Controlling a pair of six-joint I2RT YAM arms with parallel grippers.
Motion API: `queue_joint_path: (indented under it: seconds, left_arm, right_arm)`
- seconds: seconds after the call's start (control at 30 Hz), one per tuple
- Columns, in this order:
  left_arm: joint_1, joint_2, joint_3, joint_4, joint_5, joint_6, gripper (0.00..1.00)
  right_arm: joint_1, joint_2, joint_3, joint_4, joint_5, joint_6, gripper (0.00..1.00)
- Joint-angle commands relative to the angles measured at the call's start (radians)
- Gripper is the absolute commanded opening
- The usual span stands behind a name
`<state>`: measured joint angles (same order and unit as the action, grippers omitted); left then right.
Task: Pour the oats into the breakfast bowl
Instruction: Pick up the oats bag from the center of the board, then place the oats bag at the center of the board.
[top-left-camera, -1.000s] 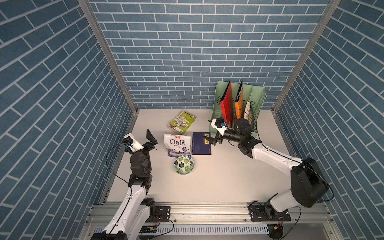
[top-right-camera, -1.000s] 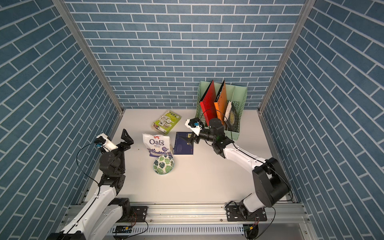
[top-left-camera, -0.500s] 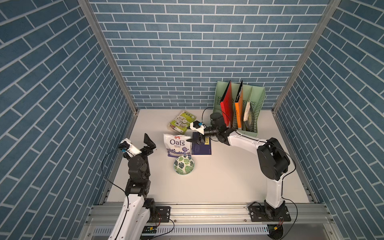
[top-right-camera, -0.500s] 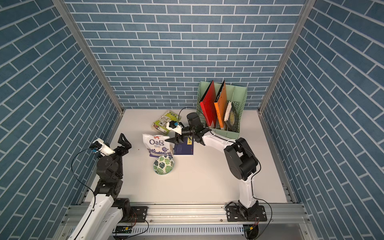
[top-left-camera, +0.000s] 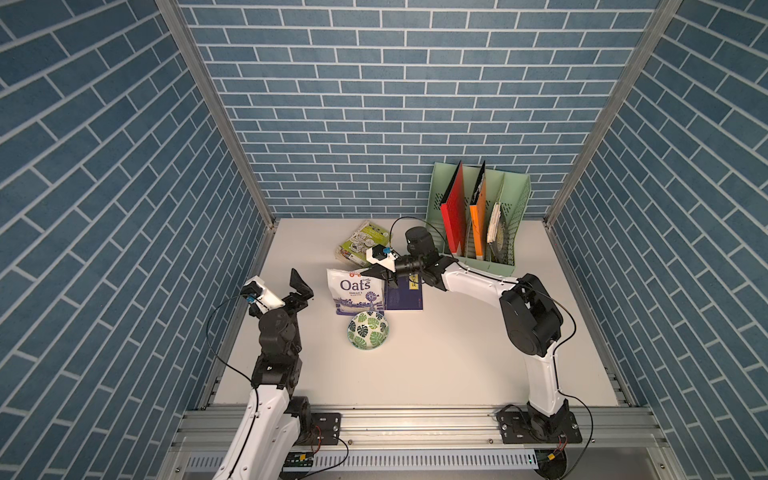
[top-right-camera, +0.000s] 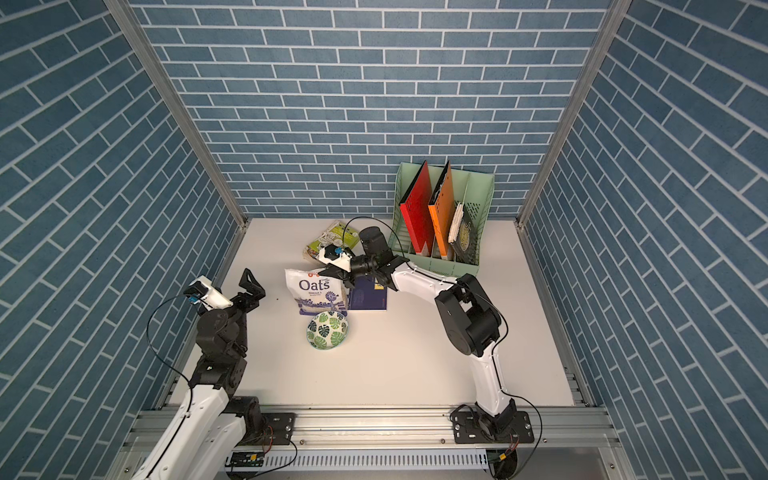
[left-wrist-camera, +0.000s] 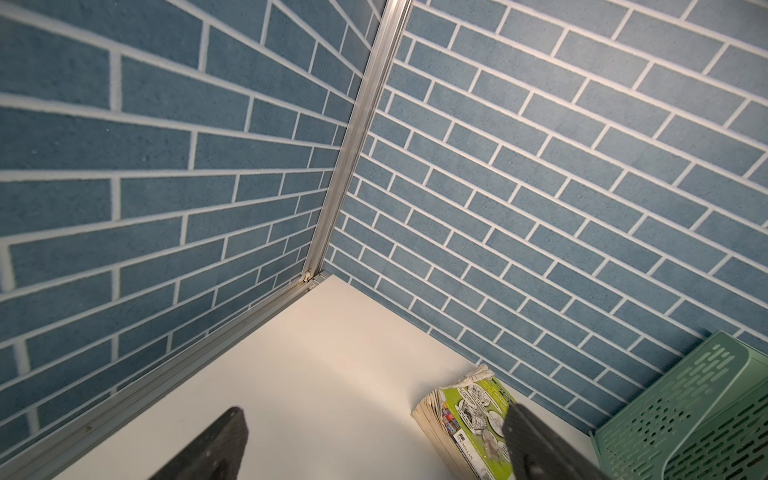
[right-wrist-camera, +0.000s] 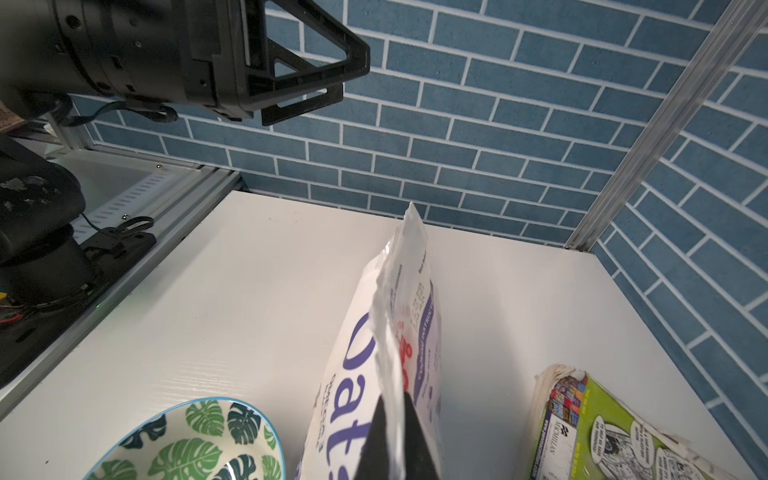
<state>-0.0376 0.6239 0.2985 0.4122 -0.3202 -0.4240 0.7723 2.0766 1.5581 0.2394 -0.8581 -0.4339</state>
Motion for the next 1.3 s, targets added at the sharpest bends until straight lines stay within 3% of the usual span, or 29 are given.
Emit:
queue_joint_path:
  seconds: [0.0,0.27,0.53,0.67,0.87,1.03,1.27]
  left_arm:
    - [-0.001,-0.004,0.016,-0.010,0.003,-0.008,1.00]
    - [-0.001,-0.003,0.034,-0.028,0.009,-0.040,1.00]
    - [-0.001,0.008,0.112,-0.116,0.060,-0.095,1.00]
    - [-0.001,0.052,0.133,-0.112,0.169,-0.202,1.00]
    - [-0.009,0.187,0.048,0.119,0.411,-0.482,0.99]
    - [-0.102,0.357,0.109,0.136,0.481,-0.502,1.00]
    - [-0.251,0.486,0.159,0.173,0.428,-0.501,0.99]
  right_arm:
    - [0.001,-0.022,0.043,-0.001,0.072,0.016,0.00]
    - [0.000,-0.135,0.045,0.100,0.284,0.119,0.00]
    - [-0.001,-0.385,-0.144,0.154,0.512,0.212,0.00]
    - [0.000,-0.574,-0.307,0.126,0.714,0.242,0.00]
    - [0.001,-0.816,-0.517,0.068,1.058,0.326,0.00]
    - [0.001,-0.942,-0.664,0.081,1.244,0.417,0.00]
    - [0.011,-0.989,-0.855,0.229,1.347,0.619,0.00]
